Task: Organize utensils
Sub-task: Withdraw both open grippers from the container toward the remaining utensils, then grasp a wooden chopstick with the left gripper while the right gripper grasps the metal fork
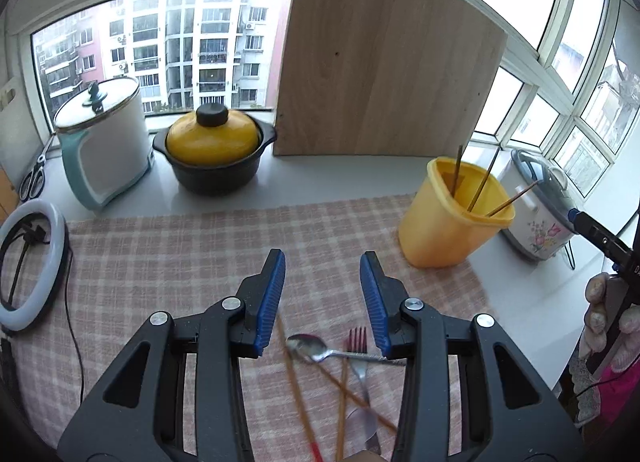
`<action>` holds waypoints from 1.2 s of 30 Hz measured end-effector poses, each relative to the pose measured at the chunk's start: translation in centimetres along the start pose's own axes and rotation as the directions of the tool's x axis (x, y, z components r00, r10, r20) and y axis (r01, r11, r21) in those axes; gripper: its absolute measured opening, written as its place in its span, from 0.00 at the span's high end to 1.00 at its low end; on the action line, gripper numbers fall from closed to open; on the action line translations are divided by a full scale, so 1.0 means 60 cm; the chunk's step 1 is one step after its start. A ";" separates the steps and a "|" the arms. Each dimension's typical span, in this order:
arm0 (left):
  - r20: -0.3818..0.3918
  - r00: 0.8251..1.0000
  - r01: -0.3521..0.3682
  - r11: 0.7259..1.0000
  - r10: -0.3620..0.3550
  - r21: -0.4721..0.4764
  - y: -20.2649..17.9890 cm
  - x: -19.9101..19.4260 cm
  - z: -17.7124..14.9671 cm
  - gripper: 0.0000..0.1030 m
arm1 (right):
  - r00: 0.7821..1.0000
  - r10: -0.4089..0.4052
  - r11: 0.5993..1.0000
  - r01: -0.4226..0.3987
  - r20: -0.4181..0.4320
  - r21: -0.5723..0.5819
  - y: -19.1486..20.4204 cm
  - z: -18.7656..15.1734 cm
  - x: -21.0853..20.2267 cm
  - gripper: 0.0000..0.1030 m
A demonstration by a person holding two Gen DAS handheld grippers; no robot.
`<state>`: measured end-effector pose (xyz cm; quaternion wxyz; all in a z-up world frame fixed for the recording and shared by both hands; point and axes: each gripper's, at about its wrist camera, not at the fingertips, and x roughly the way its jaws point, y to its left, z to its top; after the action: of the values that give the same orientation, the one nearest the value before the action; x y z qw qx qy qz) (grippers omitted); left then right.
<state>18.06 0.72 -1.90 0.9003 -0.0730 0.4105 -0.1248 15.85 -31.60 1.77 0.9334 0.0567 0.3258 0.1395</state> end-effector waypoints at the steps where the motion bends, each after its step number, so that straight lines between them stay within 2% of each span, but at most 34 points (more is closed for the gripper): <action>1: -0.017 1.000 -0.002 1.000 0.002 -0.005 0.011 0.002 -0.013 0.62 | 1.000 0.004 1.000 -0.004 -0.004 -0.011 0.009 -0.005 -0.002 0.01; 4: -0.064 0.998 0.004 1.000 -0.005 -0.020 0.035 0.008 -0.049 0.62 | 0.999 0.027 0.999 -0.028 -0.031 -0.026 0.034 -0.023 -0.002 0.01; 10: -0.142 0.989 0.022 0.998 -0.029 -0.055 0.064 0.022 -0.110 0.62 | 0.987 0.053 0.997 -0.061 -0.149 -0.054 0.076 -0.062 0.029 0.04; 16: -0.205 0.978 0.021 0.996 -0.038 -0.085 0.069 0.047 -0.161 0.62 | 0.949 0.106 0.987 -0.137 -0.296 -0.087 0.103 -0.100 0.089 0.24; 18: -0.223 0.974 0.008 0.995 -0.030 -0.097 0.066 0.058 -0.172 0.62 | 0.938 0.112 0.983 -0.153 -0.329 -0.100 0.107 -0.113 0.109 0.26; 22: -0.242 0.970 -0.014 0.993 -0.014 -0.114 0.058 0.077 -0.182 0.62 | 0.893 0.154 0.975 -0.205 -0.423 -0.079 0.110 -0.139 0.148 0.44; 26: -0.263 0.965 -0.028 0.994 0.000 -0.102 0.047 0.094 -0.186 0.62 | 0.863 0.169 0.970 -0.231 -0.476 -0.073 0.112 -0.154 0.172 0.54; 31: -0.274 0.962 -0.043 0.996 0.019 -0.083 0.043 0.111 -0.187 0.66 | 0.839 0.171 0.966 -0.247 -0.516 -0.080 0.126 -0.164 0.205 0.59; 36: -0.290 0.957 -0.044 0.996 0.020 -0.075 0.047 0.132 -0.188 0.66 | 0.829 0.139 0.963 -0.241 -0.542 -0.121 0.150 -0.175 0.249 0.62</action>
<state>15.01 0.85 -15.63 0.8290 -0.0834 0.5433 -0.1029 18.49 -18.41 -13.51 0.7900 -0.0381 0.5483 0.2716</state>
